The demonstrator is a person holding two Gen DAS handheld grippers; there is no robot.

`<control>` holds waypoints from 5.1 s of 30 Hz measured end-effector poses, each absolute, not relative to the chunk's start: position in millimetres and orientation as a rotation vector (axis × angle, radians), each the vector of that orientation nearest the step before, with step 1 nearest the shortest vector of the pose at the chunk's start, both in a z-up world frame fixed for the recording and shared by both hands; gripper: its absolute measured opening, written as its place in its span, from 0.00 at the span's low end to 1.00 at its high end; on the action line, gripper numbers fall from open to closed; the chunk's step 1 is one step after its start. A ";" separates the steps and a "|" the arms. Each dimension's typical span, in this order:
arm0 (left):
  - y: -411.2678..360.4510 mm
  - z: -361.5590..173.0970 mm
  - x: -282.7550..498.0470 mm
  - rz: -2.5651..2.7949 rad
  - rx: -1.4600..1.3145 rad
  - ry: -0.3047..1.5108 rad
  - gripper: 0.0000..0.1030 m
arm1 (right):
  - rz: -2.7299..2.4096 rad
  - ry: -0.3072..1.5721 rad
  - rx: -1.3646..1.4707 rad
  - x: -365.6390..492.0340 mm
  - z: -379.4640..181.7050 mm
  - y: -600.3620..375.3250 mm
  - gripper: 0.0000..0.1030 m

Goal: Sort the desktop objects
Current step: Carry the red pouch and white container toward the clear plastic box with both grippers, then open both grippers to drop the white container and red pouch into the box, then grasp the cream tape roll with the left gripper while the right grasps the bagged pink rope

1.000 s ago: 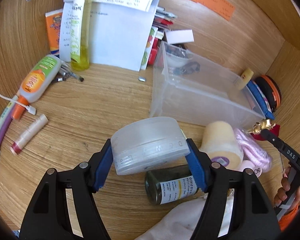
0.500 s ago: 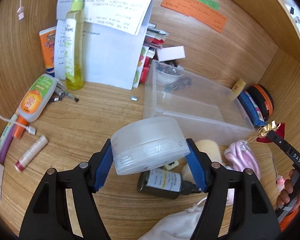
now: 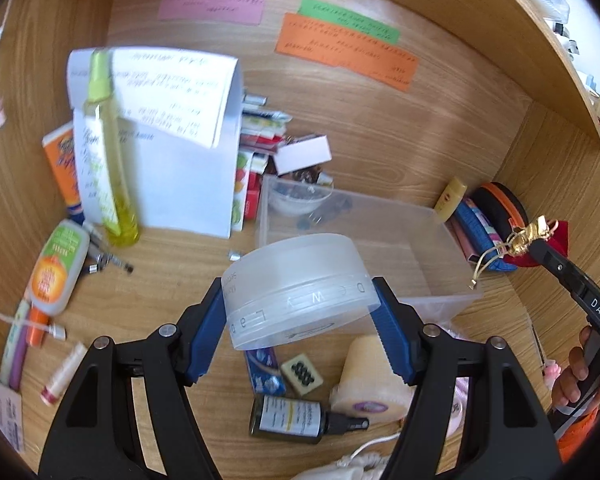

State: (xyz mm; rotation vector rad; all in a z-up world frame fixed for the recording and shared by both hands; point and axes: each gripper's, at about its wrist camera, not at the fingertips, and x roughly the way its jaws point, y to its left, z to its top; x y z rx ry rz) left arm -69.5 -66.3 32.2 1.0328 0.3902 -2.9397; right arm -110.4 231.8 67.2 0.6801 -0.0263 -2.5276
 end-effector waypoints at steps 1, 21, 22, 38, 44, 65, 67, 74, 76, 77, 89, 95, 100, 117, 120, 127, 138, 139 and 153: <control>-65.2 33.9 -72.2 -2.942 1.031 0.381 0.67 | -2.523 -0.030 0.676 -112.8 68.4 230.4 0.21; -48.1 28.8 -161.8 -2.957 1.219 0.382 0.67 | -2.447 -0.009 0.793 -178.9 45.8 177.6 0.22; -45.9 25.7 -165.2 -2.955 1.237 0.378 0.67 | -2.435 -0.010 0.821 -182.8 39.3 176.1 0.22; -22.0 -16.5 -183.0 -2.912 1.392 0.226 0.67 | -2.351 0.091 1.022 -199.4 -12.1 157.5 0.24; -17.8 -21.8 -182.0 -2.893 1.382 0.154 0.67 | -2.340 0.126 1.048 -199.8 -16.4 153.7 0.24; -14.4 -21.9 -180.3 -2.862 1.367 0.120 0.70 | -2.363 0.248 1.053 -195.8 -20.0 144.2 0.33; -16.2 -20.3 -179.3 -2.866 1.358 0.136 0.70 | -2.370 0.244 1.047 -196.0 -19.2 144.8 0.37; -21.3 -7.5 -169.7 -2.896 1.270 0.150 0.73 | -2.422 0.216 0.986 -192.0 -10.0 151.0 0.55; -22.8 -1.8 -165.4 -2.909 1.221 0.146 0.77 | -2.448 0.222 0.946 -188.8 -5.0 153.1 0.59; -24.3 0.6 -164.7 -2.914 1.206 0.147 0.81 | -2.459 0.230 0.925 -186.7 -2.7 153.7 0.65; -23.5 23.4 -137.5 -2.974 0.986 0.139 0.90 | -2.540 0.356 0.751 -156.2 11.5 152.7 0.86; -24.9 28.5 -113.2 -2.992 0.898 0.159 0.91 | -2.599 0.360 0.681 -132.9 24.9 170.5 0.92; -19.5 35.9 -85.0 -2.995 0.824 0.056 0.97 | -2.607 0.376 0.607 -106.7 27.8 182.0 0.99; -31.8 14.4 -47.5 -2.977 1.225 0.138 0.97 | -2.604 0.260 0.814 -86.4 18.5 245.6 0.99; -29.6 2.8 -45.8 -2.975 1.303 0.166 0.97 | -2.581 0.232 0.870 -85.4 8.6 253.6 0.99; -9.9 -18.5 -48.8 -2.984 1.440 0.171 0.97 | -2.453 0.271 0.966 -85.3 -12.3 241.2 0.99; 19.9 -40.3 -61.6 -2.967 1.561 0.058 0.97 | -2.321 0.349 1.080 -101.1 -36.7 214.8 0.99; 21.3 -42.2 -63.0 -2.962 1.566 0.050 0.97 | -2.315 0.360 1.086 -102.7 -38.0 212.9 0.99; 23.5 -52.3 -71.4 -2.953 1.492 -0.011 0.75 | -2.190 0.410 1.195 -127.3 -49.7 199.8 0.97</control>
